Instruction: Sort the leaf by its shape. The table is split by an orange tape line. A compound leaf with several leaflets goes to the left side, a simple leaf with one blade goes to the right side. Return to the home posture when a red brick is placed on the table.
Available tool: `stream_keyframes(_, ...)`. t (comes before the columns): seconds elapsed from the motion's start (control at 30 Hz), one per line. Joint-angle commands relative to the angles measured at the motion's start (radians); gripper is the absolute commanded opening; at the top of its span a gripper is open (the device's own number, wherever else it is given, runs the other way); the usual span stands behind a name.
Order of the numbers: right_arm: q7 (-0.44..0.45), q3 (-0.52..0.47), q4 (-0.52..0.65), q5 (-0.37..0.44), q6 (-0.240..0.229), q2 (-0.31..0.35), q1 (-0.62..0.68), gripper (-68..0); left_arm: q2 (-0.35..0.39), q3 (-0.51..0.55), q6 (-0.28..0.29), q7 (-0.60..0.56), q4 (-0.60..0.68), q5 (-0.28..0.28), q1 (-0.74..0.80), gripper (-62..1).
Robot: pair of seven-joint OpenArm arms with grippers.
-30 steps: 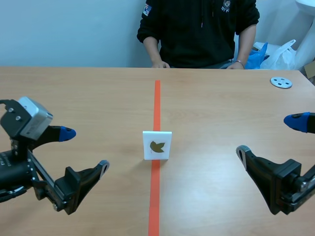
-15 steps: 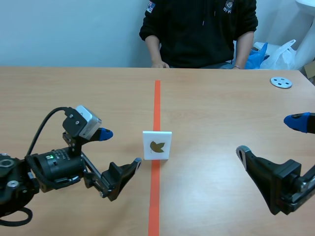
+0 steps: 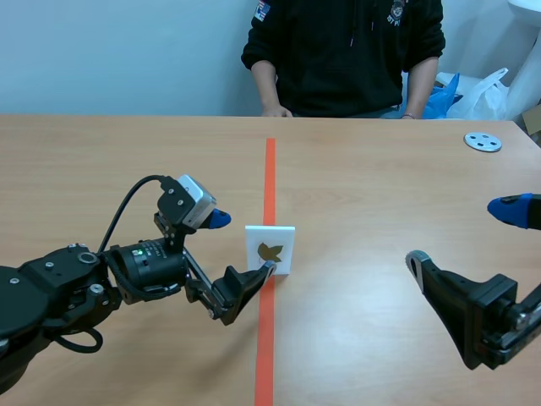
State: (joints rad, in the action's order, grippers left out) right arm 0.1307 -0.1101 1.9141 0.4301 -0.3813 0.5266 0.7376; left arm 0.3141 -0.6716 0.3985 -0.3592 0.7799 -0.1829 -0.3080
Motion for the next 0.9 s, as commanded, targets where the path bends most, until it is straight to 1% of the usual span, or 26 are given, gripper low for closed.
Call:
stream_keyframes(0.0,0.015,-0.008,0.016,0.007,0.0,0.01,-0.009,0.4,-0.022,-0.021,0.009,-0.027,0.011,-0.006,-0.013,1.4)
stream_keyframes(0.17,0.015,-0.008,0.016,0.007,0.0,0.01,-0.009,0.4,-0.053,-0.069,0.009,-0.047,-0.011,-0.003,-0.036,1.4)
stream_keyframes(0.33,0.014,-0.008,0.016,0.007,0.0,0.01,-0.009,0.4,-0.075,-0.082,0.004,-0.045,-0.011,-0.002,-0.043,1.4)
stream_keyframes(0.43,0.014,-0.008,0.016,0.007,0.0,0.01,-0.009,0.4,-0.085,-0.082,-0.022,-0.045,-0.019,0.013,-0.056,1.4)
stream_keyframes(0.57,0.014,-0.008,0.016,0.007,0.0,0.01,-0.009,0.4,-0.103,-0.082,-0.043,-0.048,-0.069,0.031,-0.083,1.4)
stream_keyframes(0.7,0.014,-0.008,0.016,0.007,0.0,0.01,-0.009,0.4,-0.11,-0.082,-0.053,-0.072,-0.109,0.039,-0.103,1.3)
stream_keyframes(0.77,0.014,-0.008,0.016,0.007,0.0,0.01,-0.009,0.4,-0.116,-0.082,-0.072,-0.071,-0.127,0.047,-0.113,0.5)
stream_keyframes(0.87,0.014,-0.008,0.016,0.007,0.0,0.01,-0.009,0.4,-0.121,-0.082,-0.075,-0.073,-0.153,0.047,-0.122,0.1)
